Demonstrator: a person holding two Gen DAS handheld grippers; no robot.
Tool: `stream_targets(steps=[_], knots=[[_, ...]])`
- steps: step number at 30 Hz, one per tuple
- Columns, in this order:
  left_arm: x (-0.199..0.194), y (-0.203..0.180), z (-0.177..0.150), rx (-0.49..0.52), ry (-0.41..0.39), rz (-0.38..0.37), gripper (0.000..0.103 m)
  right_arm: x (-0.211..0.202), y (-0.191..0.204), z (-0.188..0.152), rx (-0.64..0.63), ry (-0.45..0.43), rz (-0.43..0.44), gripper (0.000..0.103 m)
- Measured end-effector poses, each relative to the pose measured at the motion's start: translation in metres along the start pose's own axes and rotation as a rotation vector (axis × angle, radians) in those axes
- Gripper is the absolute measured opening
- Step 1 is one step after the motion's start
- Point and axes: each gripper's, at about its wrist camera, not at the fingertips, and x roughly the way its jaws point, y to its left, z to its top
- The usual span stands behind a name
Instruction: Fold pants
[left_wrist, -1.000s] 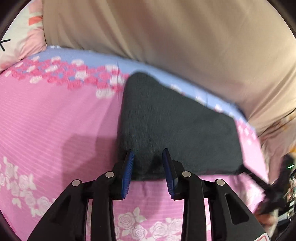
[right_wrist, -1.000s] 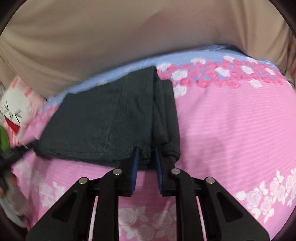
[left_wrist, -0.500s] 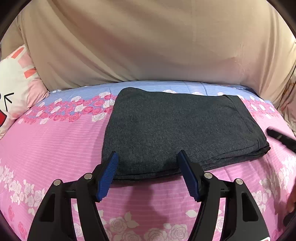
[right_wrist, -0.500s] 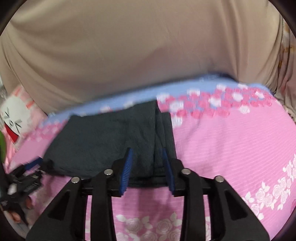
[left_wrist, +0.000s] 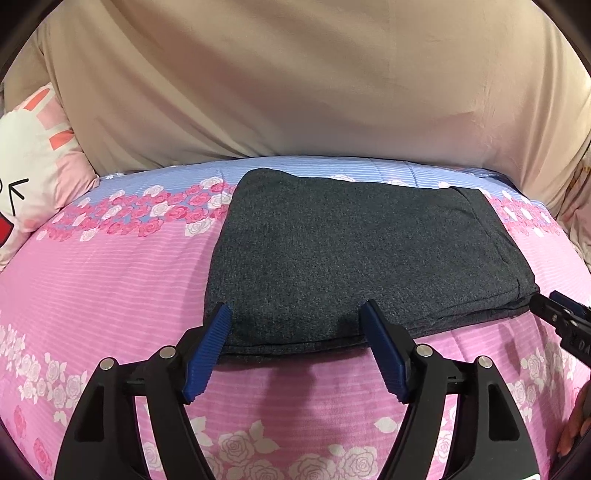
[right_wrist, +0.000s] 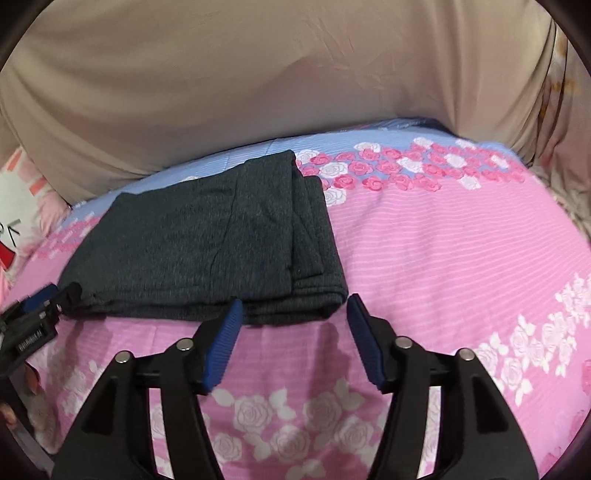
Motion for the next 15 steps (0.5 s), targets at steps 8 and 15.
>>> stream_targets(steps=[8,15], knots=[[-0.022,0.003,-0.008,-0.032,-0.078,0.039,0.080,-0.025,0.008,-0.014,-0.007,-0.072,-0.032,0.092],[-0.053,0.002,-0.019,-0.060,-0.182,0.087,0.087,-0.044,0.015,-0.026,-0.023,-0.113,-0.041,0.096]])
